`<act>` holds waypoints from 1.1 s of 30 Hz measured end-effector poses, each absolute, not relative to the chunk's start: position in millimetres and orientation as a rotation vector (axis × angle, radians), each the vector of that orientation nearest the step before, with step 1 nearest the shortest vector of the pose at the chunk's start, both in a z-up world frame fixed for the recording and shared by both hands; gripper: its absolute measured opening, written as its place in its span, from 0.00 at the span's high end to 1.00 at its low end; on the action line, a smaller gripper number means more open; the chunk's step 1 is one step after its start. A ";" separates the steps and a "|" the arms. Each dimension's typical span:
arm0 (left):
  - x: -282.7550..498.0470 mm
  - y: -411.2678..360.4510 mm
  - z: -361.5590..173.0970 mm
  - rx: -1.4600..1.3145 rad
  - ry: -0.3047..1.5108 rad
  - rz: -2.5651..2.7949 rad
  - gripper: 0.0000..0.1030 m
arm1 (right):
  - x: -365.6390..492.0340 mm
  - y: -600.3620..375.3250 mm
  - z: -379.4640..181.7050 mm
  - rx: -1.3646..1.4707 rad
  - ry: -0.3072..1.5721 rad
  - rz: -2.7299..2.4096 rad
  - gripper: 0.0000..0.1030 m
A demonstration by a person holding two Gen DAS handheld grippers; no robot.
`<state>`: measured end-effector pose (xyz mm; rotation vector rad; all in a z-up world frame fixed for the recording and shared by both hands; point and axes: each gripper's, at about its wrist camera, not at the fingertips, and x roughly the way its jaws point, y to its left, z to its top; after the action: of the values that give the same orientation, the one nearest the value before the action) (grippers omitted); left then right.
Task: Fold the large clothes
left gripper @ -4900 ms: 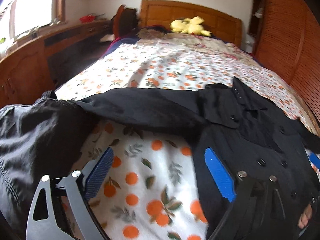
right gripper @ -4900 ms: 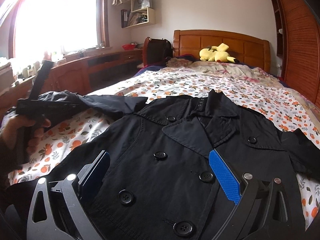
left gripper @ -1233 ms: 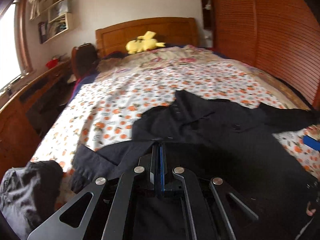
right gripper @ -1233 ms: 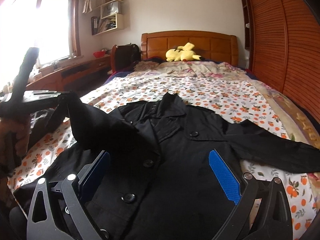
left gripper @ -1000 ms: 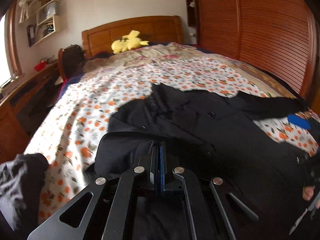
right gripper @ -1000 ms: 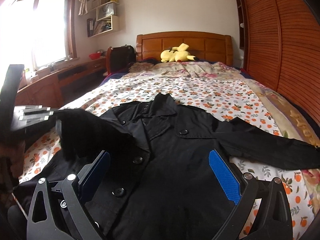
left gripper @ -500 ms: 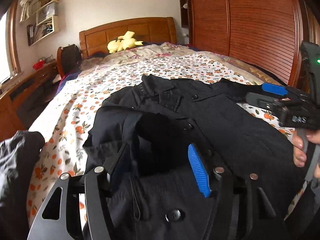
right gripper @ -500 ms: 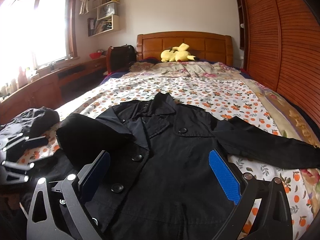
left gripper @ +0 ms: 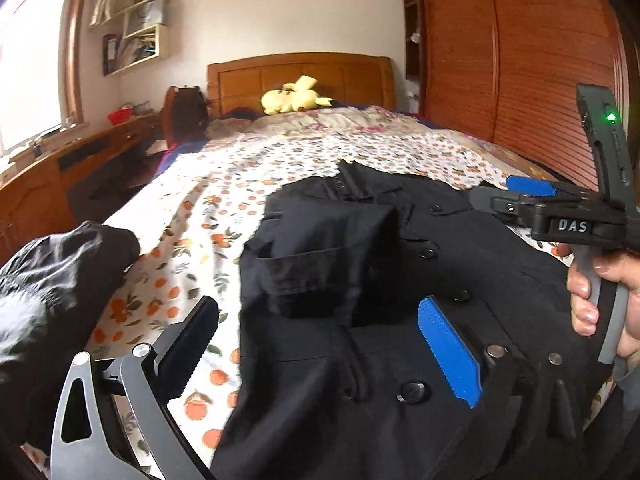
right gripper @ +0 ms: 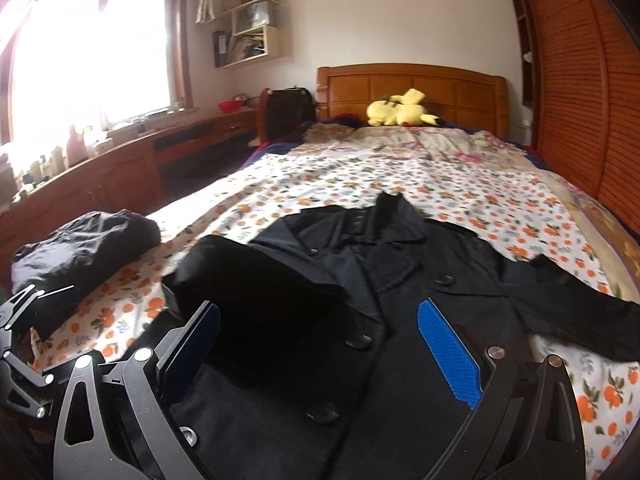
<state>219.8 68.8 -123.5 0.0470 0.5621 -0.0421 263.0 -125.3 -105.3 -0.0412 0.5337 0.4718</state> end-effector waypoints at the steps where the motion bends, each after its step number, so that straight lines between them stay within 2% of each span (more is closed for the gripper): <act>1: 217.0 73.6 -123.0 0.039 0.556 -0.038 0.02 | 264.5 -119.4 -105.7 -0.044 0.535 0.481 0.07; 8: 190.8 102.5 -120.1 -0.002 0.542 -0.016 0.02 | 275.4 -67.4 -114.5 -0.105 0.552 0.559 0.08; 10: 183.9 107.5 -118.8 -0.008 0.535 -0.008 0.02 | 278.4 -52.5 -118.5 -0.129 0.565 0.593 0.16; 14: 176.4 118.9 -118.9 -0.016 0.534 0.009 0.02 | 285.7 -33.5 -125.3 -0.148 0.594 0.651 0.25; 17: 172.8 122.8 -117.4 -0.016 0.531 0.018 0.02 | 290.3 -22.3 -129.4 -0.161 0.616 0.677 0.37; 20: 171.2 125.0 -116.9 -0.020 0.532 0.017 0.02 | 293.5 -16.5 -133.3 -0.171 0.635 0.696 0.59; 21: 170.4 124.8 -116.8 -0.019 0.531 0.016 0.02 | 293.7 -16.4 -134.4 -0.167 0.640 0.709 0.77; 22: 170.7 123.9 -116.6 -0.016 0.530 0.017 0.02 | 293.6 -16.9 -135.0 -0.162 0.644 0.722 0.89; 25: 170.3 122.2 -117.3 -0.014 0.531 0.012 0.02 | 291.3 -22.9 -133.5 -0.151 0.635 0.732 0.92; 33: 174.6 110.6 -119.0 -0.005 0.534 -0.012 0.02 | 286.6 -71.7 -115.2 -0.059 0.600 0.687 0.92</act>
<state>174.6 110.6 -119.0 -0.0045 0.5345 -0.0116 286.6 -71.7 -115.2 -0.0594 0.5997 0.6866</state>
